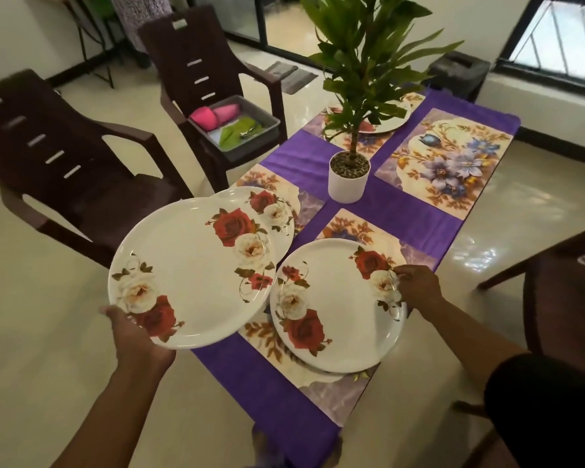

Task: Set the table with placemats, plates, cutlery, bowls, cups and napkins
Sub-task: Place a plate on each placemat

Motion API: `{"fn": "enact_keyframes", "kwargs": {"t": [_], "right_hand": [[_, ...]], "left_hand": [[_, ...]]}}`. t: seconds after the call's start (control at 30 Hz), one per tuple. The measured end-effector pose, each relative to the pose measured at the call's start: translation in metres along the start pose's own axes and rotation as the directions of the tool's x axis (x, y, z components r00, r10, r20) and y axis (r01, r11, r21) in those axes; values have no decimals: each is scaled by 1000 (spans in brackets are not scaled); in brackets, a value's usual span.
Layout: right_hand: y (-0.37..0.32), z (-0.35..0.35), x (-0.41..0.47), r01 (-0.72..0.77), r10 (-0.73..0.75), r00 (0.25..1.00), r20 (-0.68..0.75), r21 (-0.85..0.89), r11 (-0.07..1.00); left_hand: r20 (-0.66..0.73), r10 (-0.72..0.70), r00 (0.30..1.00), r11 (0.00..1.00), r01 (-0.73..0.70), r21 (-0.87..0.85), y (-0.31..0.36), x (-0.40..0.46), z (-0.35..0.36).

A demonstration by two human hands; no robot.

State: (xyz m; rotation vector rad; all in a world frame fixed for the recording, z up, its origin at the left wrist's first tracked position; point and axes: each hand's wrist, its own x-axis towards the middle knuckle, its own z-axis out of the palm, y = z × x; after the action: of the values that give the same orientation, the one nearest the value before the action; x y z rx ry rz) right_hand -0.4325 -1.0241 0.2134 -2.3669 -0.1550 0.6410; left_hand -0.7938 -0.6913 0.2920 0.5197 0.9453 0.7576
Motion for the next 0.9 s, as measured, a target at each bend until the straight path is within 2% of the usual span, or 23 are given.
{"fn": "enact_keyframes", "kwargs": {"t": [0.1,0.2,0.4,0.9], "right_hand": [[-3,0,1,-37,37,999,-2,4,999],[4,2,0,107,-115,988,-100,-85,991],[-14,10,15,222,-237,966,-100,-141,965],[-20,19,27,225,-228,974,-3,-135,965]], "left_hand": [[11,4,1000,1000,-4,2,3,-4,-5],[49,-1,999,999,0,36,2,-8,-10],[53,14,998,995,-19,100,6,-4,-5],[97,-93,991,976,71,207,-9,5,-12]]}}
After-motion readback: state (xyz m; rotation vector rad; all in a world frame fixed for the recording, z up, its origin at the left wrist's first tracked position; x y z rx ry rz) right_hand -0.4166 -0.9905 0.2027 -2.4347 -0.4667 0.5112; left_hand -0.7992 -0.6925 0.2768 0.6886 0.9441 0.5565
